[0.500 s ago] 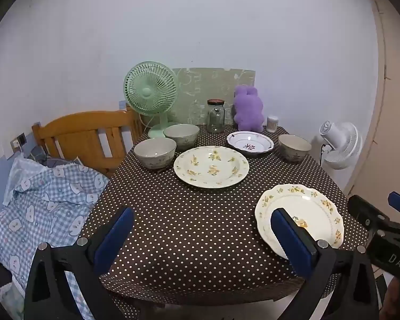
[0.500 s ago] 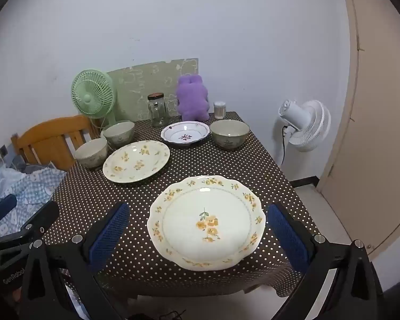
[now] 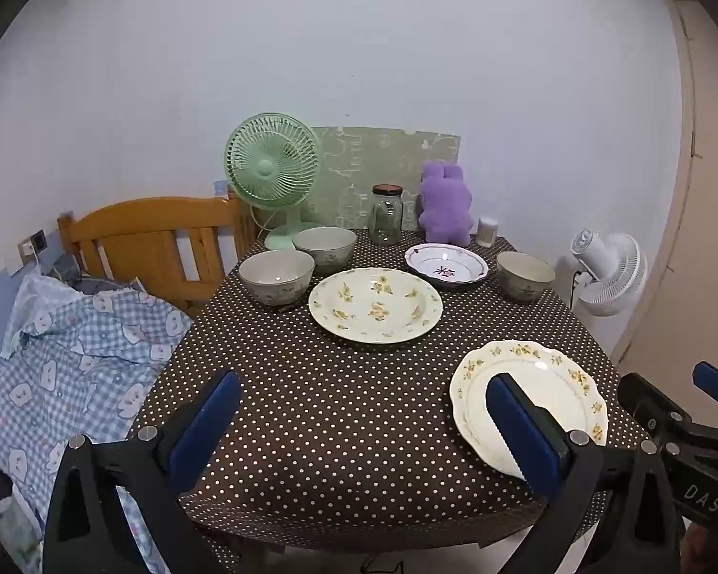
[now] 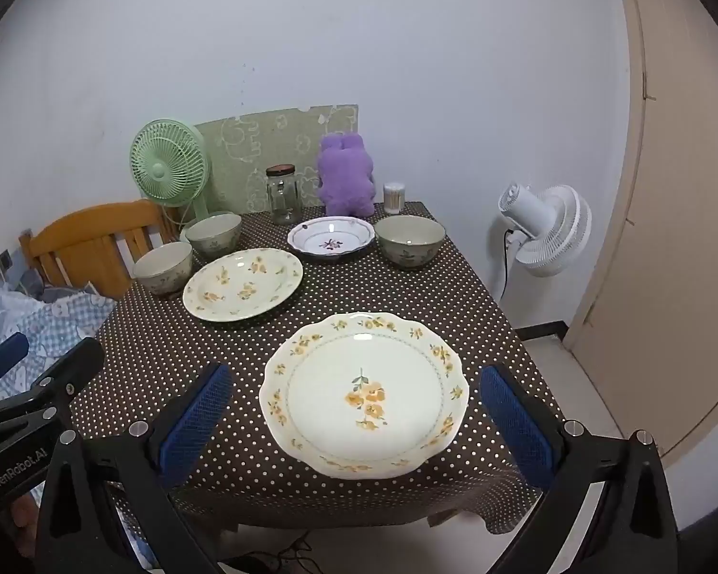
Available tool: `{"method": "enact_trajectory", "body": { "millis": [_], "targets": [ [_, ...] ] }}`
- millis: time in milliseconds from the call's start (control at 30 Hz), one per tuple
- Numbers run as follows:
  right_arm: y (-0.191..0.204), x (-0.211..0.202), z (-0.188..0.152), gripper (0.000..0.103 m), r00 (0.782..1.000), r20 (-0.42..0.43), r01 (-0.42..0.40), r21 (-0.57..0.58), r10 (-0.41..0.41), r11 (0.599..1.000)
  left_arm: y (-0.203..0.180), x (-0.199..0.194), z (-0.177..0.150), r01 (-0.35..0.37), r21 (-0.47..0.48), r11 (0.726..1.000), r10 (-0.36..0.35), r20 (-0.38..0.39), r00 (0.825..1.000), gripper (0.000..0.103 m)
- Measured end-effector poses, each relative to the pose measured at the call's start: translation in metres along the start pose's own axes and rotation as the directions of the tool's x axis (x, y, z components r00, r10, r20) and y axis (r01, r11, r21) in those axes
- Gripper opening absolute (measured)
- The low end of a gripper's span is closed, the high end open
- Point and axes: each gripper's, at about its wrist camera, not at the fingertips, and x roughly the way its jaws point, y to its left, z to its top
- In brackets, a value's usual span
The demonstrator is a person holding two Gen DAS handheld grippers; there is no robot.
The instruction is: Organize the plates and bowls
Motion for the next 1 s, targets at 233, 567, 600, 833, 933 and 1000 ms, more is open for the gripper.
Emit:
{"method": "enact_trajectory", "body": {
  "millis": [233,567,600,833,933,1000],
  "targets": [
    [0.0032,-0.0017,0.0018,0.103,1.000,0.004,-0.005,-0.009,0.005,1.000,-0.0009,-0.0029,0.0002,0.007,0.013,1.000,-0.007,0.012,1.000,0.103],
    [0.0044,-0.0017,0.0038,0.103,1.000,0.007,-0.001,-0.005,0.001,1.000,-0.0020,-0.0023,0.0012,0.005,0.024,1.000,-0.005,0.017,1.000,0.102],
    [0.0042,-0.0016,0.0039,0.103,1.000,0.007,-0.001,-0.006,0.001,1.000,-0.0020,-0.0021,0.0010,0.005,0.024,1.000,-0.006,0.017,1.000,0.102],
    [0.0037,-0.0018,0.0035,0.103,1.000,0.007,-0.002,-0.004,0.002,1.000,-0.0037,-0.0022,0.0012,0.004,0.025,1.000,-0.005,0.018,1.000,0.102],
    [0.0039,-0.0019,0.0031,0.103,1.000,0.008,-0.001,-0.003,0.001,1.000,-0.0040,-0.0020,0.0012,0.004,0.026,1.000,-0.004,0.018,1.000,0.102],
    [0.0038,-0.0017,0.0031,0.103,1.000,0.008,-0.001,-0.002,0.001,1.000,-0.0037,-0.0019,0.0011,0.004,0.026,1.000,-0.004,0.018,1.000,0.102]
  ]
}}
